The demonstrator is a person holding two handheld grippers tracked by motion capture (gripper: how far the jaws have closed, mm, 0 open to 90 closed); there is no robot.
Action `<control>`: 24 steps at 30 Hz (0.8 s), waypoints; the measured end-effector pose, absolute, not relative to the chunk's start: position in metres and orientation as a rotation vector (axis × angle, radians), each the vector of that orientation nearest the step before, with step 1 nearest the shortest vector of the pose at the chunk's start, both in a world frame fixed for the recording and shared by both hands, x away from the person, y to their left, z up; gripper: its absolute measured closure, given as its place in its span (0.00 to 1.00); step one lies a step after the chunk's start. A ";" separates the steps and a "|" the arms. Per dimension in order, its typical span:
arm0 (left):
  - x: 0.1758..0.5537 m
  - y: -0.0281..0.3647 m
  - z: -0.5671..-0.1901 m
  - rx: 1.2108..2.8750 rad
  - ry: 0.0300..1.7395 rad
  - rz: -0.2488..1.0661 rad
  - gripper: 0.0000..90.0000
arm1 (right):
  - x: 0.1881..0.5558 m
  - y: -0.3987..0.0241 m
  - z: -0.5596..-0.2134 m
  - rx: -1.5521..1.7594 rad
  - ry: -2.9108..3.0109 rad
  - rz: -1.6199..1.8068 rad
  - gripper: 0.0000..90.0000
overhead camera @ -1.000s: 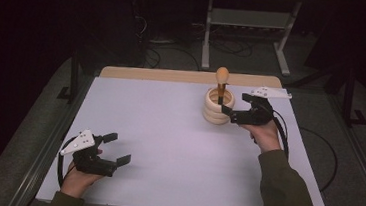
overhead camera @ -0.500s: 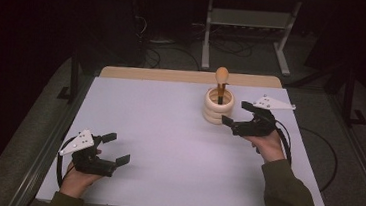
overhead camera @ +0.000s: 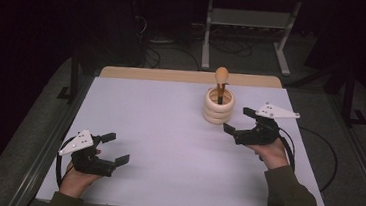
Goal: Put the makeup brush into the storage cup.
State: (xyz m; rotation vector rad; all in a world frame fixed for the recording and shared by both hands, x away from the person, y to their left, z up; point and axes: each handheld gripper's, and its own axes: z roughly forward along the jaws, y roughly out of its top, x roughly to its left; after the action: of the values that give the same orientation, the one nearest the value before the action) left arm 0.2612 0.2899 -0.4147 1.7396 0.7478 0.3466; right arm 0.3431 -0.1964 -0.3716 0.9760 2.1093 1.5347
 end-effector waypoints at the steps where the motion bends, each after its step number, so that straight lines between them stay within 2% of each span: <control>1: 0.261 0.290 -0.415 1.741 0.748 0.347 0.04 | 0.342 -0.197 -0.371 0.973 2.110 1.529 0.03; 24: 0.261 0.291 -0.416 1.744 0.752 0.337 0.04 | 0.302 -0.223 -0.376 0.971 2.071 1.535 0.04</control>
State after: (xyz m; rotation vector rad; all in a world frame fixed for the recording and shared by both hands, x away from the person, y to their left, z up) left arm 0.2610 0.2910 -0.4156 1.7444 0.7522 0.3373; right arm 0.3025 -0.2232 -0.3759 0.9708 2.0713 1.5350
